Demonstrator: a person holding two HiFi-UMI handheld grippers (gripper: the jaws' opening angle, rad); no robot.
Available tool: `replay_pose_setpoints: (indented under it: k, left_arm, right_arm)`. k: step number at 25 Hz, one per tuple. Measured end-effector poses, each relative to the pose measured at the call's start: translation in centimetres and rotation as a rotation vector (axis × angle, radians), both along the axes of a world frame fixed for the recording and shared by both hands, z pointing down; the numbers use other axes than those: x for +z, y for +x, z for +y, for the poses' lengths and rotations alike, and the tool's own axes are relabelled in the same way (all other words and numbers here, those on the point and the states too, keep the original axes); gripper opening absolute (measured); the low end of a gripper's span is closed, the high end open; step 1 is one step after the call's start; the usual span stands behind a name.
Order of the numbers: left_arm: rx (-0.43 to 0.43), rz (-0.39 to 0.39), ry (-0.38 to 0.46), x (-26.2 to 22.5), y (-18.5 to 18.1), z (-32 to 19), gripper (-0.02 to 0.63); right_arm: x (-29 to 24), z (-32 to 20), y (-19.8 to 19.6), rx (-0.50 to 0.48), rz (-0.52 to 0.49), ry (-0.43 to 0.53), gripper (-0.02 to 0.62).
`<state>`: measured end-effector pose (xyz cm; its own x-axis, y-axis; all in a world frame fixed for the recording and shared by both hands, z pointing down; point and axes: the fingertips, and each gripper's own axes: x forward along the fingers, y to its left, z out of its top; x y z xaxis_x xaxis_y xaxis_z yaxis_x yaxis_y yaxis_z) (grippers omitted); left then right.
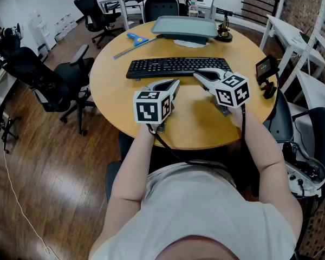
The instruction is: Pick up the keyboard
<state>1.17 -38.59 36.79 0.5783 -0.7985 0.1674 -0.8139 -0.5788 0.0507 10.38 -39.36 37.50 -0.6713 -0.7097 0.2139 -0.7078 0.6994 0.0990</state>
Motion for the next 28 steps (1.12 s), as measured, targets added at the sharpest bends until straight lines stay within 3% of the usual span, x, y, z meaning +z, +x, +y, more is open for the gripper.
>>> replay_pose_setpoints:
  k: [3, 6, 9, 15, 17, 21, 28]
  left_arm:
    - [0.007, 0.000, -0.002, 0.5, 0.3, -0.1, 0.000]
    - [0.003, -0.002, 0.019, -0.6, 0.1, -1.1, 0.000]
    - [0.003, -0.003, 0.010, -0.6, 0.0, -0.9, 0.000]
    - [-0.008, -0.004, 0.007, -0.4, -0.1, -1.1, 0.000]
    - [0.007, -0.003, 0.000, 0.1, 0.6, -0.6, 0.000]
    - [0.003, -0.010, 0.011, -0.2, 0.3, -0.6, 0.000]
    - [0.001, -0.007, 0.013, -0.4, 0.1, -0.6, 0.000]
  right_arm:
    - [0.4, -0.8, 0.7, 0.040, 0.359, 0.163, 0.089]
    - [0.6, -2.7, 1.0, 0.037, 0.699, 0.234, 0.137]
    - [2.2, -3.6, 1.3, 0.027, 0.931, 0.249, 0.184]
    - [5.3, -6.2, 2.8, 0.066, 1.340, 0.318, 0.212]
    - [6.4, -6.1, 3.9, 0.081, 1.407, 0.312, 0.185]
    - [7.0, -7.0, 3.5, 0.108, 1.398, 0.306, 0.103]
    - [6.7, -7.3, 3.3, 0.156, 1.358, 0.307, 0.091]
